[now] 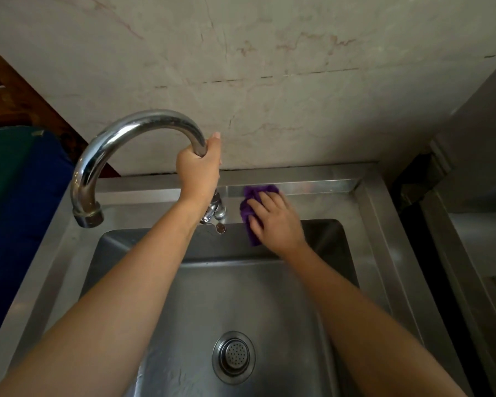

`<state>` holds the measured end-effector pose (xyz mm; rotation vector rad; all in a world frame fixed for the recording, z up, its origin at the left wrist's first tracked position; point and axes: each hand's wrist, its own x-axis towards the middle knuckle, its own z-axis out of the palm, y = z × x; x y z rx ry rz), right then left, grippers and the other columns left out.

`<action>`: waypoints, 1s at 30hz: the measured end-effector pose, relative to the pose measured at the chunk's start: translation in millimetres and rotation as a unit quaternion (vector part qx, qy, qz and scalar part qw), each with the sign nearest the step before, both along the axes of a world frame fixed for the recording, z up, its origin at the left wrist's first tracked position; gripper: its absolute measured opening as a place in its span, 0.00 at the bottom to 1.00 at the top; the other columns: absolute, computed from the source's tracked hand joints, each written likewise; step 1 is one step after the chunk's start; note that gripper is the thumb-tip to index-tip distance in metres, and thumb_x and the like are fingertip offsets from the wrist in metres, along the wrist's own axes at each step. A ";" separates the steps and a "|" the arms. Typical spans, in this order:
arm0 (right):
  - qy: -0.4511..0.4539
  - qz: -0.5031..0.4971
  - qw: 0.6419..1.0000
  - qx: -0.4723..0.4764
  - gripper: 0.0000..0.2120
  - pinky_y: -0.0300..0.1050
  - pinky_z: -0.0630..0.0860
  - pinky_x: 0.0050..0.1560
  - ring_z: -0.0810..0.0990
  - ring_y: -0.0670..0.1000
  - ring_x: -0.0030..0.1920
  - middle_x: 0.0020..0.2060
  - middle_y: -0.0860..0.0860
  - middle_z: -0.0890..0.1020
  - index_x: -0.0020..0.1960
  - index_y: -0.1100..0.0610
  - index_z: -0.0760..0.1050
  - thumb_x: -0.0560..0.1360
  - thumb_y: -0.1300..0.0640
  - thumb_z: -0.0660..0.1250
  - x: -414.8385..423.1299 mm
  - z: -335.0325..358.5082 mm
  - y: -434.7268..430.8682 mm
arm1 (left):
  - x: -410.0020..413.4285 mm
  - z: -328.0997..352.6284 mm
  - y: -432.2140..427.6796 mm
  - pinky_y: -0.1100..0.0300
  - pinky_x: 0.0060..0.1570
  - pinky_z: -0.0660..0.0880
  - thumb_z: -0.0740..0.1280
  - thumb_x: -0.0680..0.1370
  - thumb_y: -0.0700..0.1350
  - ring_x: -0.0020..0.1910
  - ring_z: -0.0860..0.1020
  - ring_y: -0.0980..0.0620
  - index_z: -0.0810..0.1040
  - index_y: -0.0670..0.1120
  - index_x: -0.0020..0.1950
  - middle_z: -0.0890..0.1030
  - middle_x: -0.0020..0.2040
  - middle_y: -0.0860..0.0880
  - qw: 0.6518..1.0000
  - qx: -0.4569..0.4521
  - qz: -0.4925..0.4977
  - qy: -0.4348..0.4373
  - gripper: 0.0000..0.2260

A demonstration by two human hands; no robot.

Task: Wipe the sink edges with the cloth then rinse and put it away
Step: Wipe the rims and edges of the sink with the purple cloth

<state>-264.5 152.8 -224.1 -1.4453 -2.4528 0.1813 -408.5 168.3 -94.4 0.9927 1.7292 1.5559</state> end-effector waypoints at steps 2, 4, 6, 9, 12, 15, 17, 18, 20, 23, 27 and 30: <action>-0.006 -0.023 1.000 0.010 0.20 0.53 0.64 0.70 0.74 0.56 0.63 0.61 0.55 0.78 0.64 0.55 0.72 0.76 0.48 0.56 29.4 2.5 5.8 | 0.5 0.2 0.6 0.55 0.32 0.65 0.65 0.77 0.48 0.20 0.63 0.56 0.63 0.51 0.23 0.64 0.17 0.55 1.000 0.003 0.003 -0.010 0.23; 0.008 -0.086 0.996 0.013 0.19 0.53 0.68 0.66 0.74 0.57 0.62 0.61 0.56 0.77 0.64 0.56 0.71 0.76 0.50 0.60 61.9 1.2 6.2 | 0.9 0.3 1.4 0.56 0.31 0.65 0.64 0.77 0.47 0.18 0.63 0.58 0.62 0.50 0.24 0.64 0.16 0.55 1.000 0.004 0.007 -0.011 0.22; 0.009 -0.138 0.990 0.015 0.17 0.54 0.69 0.64 0.74 0.58 0.60 0.59 0.57 0.77 0.63 0.57 0.71 0.76 0.52 0.62 82.8 1.9 4.5 | 1.0 1.1 2.3 0.58 0.30 0.65 0.64 0.77 0.47 0.18 0.63 0.59 0.62 0.49 0.24 0.64 0.16 0.55 1.000 0.000 0.011 -0.008 0.22; -0.029 -0.193 0.981 0.015 0.17 0.56 0.68 0.67 0.74 0.60 0.60 0.58 0.59 0.77 0.62 0.58 0.70 0.76 0.51 0.60 79.6 2.0 3.1 | 2.2 0.0 2.5 0.57 0.32 0.66 0.65 0.77 0.47 0.19 0.64 0.59 0.63 0.50 0.24 0.65 0.16 0.55 1.000 -0.001 0.013 0.001 0.22; -0.034 -0.313 0.949 -0.029 0.18 0.59 0.68 0.65 0.74 0.63 0.58 0.57 0.62 0.76 0.62 0.60 0.69 0.76 0.51 0.59 57.4 4.5 -3.2 | 0.9 -0.3 -0.7 0.55 0.34 0.68 0.65 0.76 0.50 0.22 0.65 0.55 0.64 0.51 0.22 0.66 0.17 0.56 1.000 -0.001 0.021 0.001 0.22; -0.060 -0.374 0.924 -0.054 0.16 0.60 0.70 0.61 0.75 0.64 0.53 0.52 0.63 0.78 0.57 0.62 0.71 0.76 0.51 0.59 42.2 9.9 -12.9 | -0.1 0.7 -4.4 0.56 0.33 0.68 0.66 0.75 0.53 0.22 0.66 0.54 0.65 0.50 0.24 0.66 0.17 0.56 1.000 -0.004 0.004 0.001 0.22; -0.088 -0.360 0.928 -0.047 0.16 0.59 0.71 0.58 0.75 0.63 0.52 0.50 0.62 0.78 0.56 0.62 0.71 0.76 0.51 0.60 40.2 10.3 -20.2 | -2.5 2.8 -10.7 0.59 0.32 0.70 0.66 0.76 0.53 0.22 0.66 0.56 0.65 0.48 0.26 0.66 0.19 0.56 1.000 -0.009 -0.027 0.009 0.21; -0.105 -0.346 0.931 -0.039 0.15 0.59 0.72 0.57 0.76 0.63 0.52 0.50 0.62 0.78 0.56 0.62 0.71 0.76 0.52 0.61 42.2 10.2 -23.7 | -5.7 3.4 -14.2 0.61 0.32 0.71 0.66 0.77 0.52 0.24 0.67 0.57 0.66 0.48 0.28 0.67 0.22 0.56 0.998 -0.008 -0.052 0.016 0.19; -0.131 -0.316 0.940 -0.018 0.15 0.60 0.72 0.56 0.76 0.64 0.52 0.51 0.63 0.78 0.56 0.62 0.71 0.76 0.52 0.61 49.7 8.8 -26.1 | -16.2 4.0 -21.6 0.61 0.41 0.77 0.65 0.77 0.51 0.28 0.70 0.58 0.69 0.48 0.33 0.69 0.27 0.54 0.992 -0.015 -0.120 0.026 0.15; -0.134 -0.293 0.947 -0.015 0.15 0.58 0.72 0.54 0.75 0.63 0.53 0.53 0.63 0.76 0.57 0.63 0.70 0.78 0.53 0.59 55.8 13.7 -24.9 | -33.9 1.2 -28.7 0.48 0.56 0.75 0.63 0.76 0.53 0.32 0.72 0.57 0.70 0.50 0.40 0.72 0.28 0.57 0.981 -0.029 -0.190 0.015 0.09; -0.029 -0.299 0.951 -0.080 0.16 0.56 0.71 0.56 0.72 0.62 0.58 0.58 0.63 0.73 0.60 0.62 0.69 0.78 0.51 0.59 41.2 26.8 -25.3 | -35.9 2.8 -35.3 0.58 0.49 0.73 0.61 0.79 0.51 0.35 0.72 0.56 0.69 0.51 0.45 0.71 0.34 0.54 0.981 -0.016 -0.191 0.018 0.06; 0.177 -0.267 0.930 -0.180 0.14 0.52 0.74 0.53 0.75 0.58 0.56 0.55 0.58 0.75 0.59 0.57 0.70 0.78 0.50 0.58 22.0 32.9 -33.4 | -29.3 5.6 -41.4 0.70 0.43 0.71 0.61 0.80 0.47 0.40 0.73 0.58 0.68 0.49 0.48 0.72 0.39 0.54 0.980 -0.010 -0.198 0.020 0.03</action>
